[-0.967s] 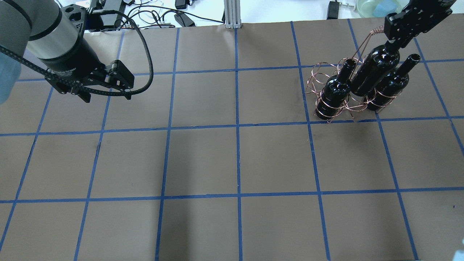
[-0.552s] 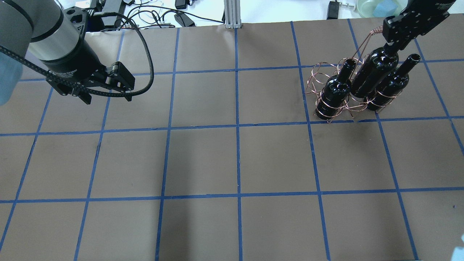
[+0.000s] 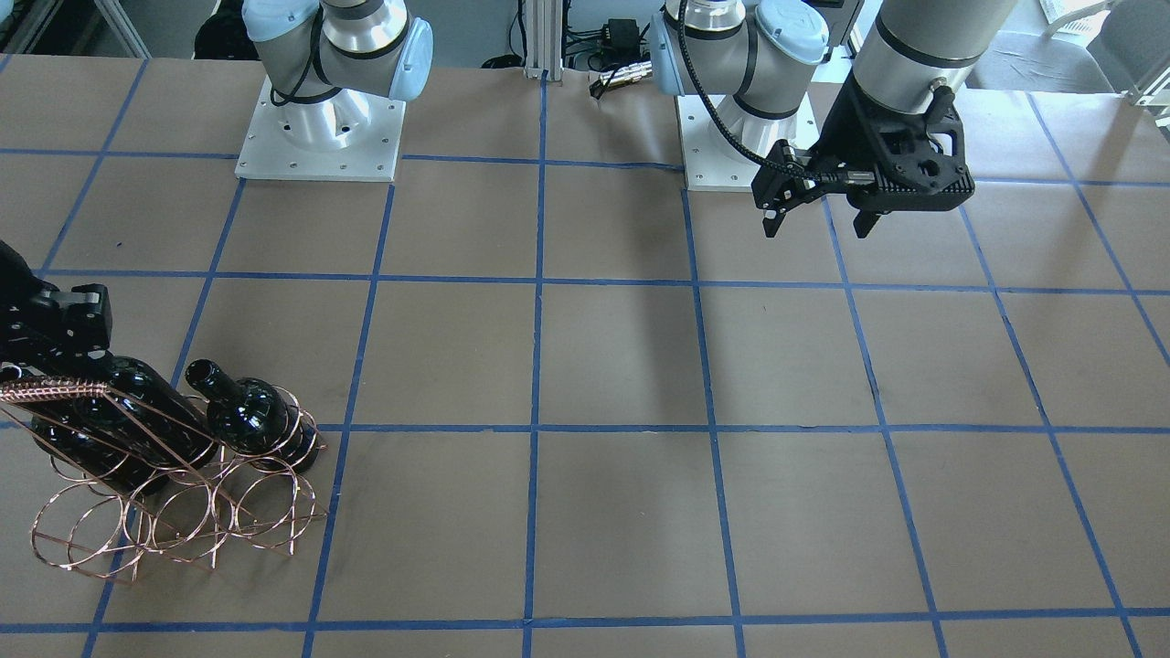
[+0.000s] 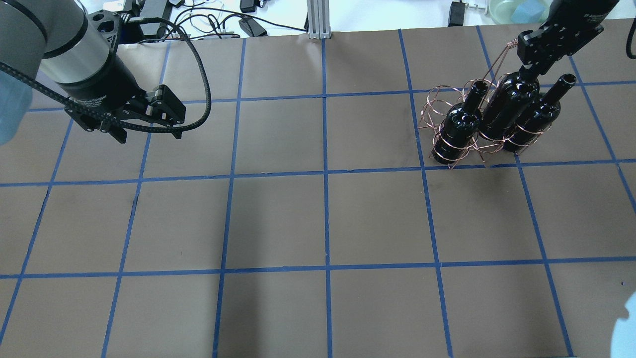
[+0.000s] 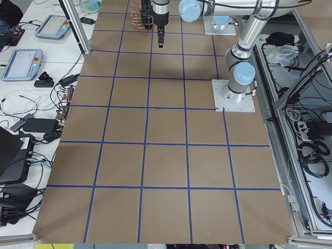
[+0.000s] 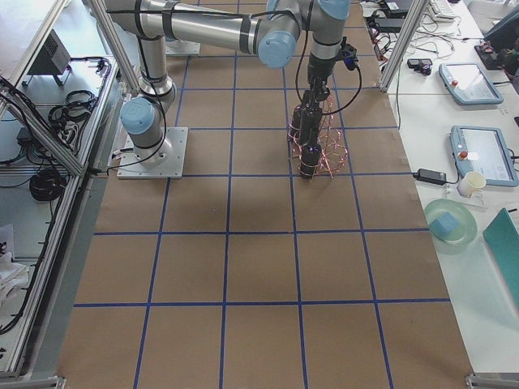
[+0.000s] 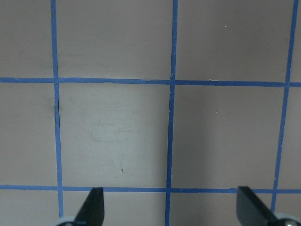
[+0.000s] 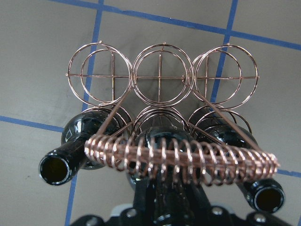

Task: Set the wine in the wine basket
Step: 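Push the bottle down into the rack slot with the right gripper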

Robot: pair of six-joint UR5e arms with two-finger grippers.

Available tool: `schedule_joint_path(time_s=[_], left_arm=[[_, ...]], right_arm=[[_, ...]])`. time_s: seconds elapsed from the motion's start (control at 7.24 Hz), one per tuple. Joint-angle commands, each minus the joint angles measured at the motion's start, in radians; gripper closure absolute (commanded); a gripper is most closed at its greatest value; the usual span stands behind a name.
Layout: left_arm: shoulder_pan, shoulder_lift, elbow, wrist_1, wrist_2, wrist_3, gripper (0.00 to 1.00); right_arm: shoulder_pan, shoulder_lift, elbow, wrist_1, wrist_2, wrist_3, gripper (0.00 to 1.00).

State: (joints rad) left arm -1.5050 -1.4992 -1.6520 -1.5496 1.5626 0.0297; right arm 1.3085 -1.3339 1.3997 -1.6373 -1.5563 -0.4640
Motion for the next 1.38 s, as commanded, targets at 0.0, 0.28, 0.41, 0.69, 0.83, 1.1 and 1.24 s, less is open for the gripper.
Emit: schedule_joint_path(time_s=[0.0,0.28,0.41,0.69,0.83,1.1,1.24], left_arm=[[0.0,-0.003,0.0,0.0,-0.001,0.001,0.0],[0.0,0.002,0.0,-0.001,0.011,0.001,0.0],[0.006,0.014,0.0,-0.003,0.011,0.001,0.0],[-0.004,0.023,0.0,-0.004,0.01,-0.014,0.0],[-0.004,0.024,0.0,-0.004,0.008,-0.016,0.0],[-0.006,0.016,0.0,-0.003,0.002,-0.002,0.0],[-0.001,0.016,-0.002,-0.009,0.013,-0.002,0.0]], right_arm=[[0.0,0.013,0.016,-0.007,-0.001,-0.013,0.99],[-0.002,0.024,0.03,-0.013,0.001,-0.022,0.99],[-0.002,0.034,0.034,-0.028,0.001,-0.024,0.99],[-0.002,0.036,0.086,-0.085,0.004,-0.022,0.98],[-0.002,0.035,0.102,-0.098,0.01,-0.012,0.96],[-0.002,0.035,0.105,-0.102,0.002,-0.01,0.72],[-0.002,0.032,0.104,-0.111,-0.001,-0.001,0.4]])
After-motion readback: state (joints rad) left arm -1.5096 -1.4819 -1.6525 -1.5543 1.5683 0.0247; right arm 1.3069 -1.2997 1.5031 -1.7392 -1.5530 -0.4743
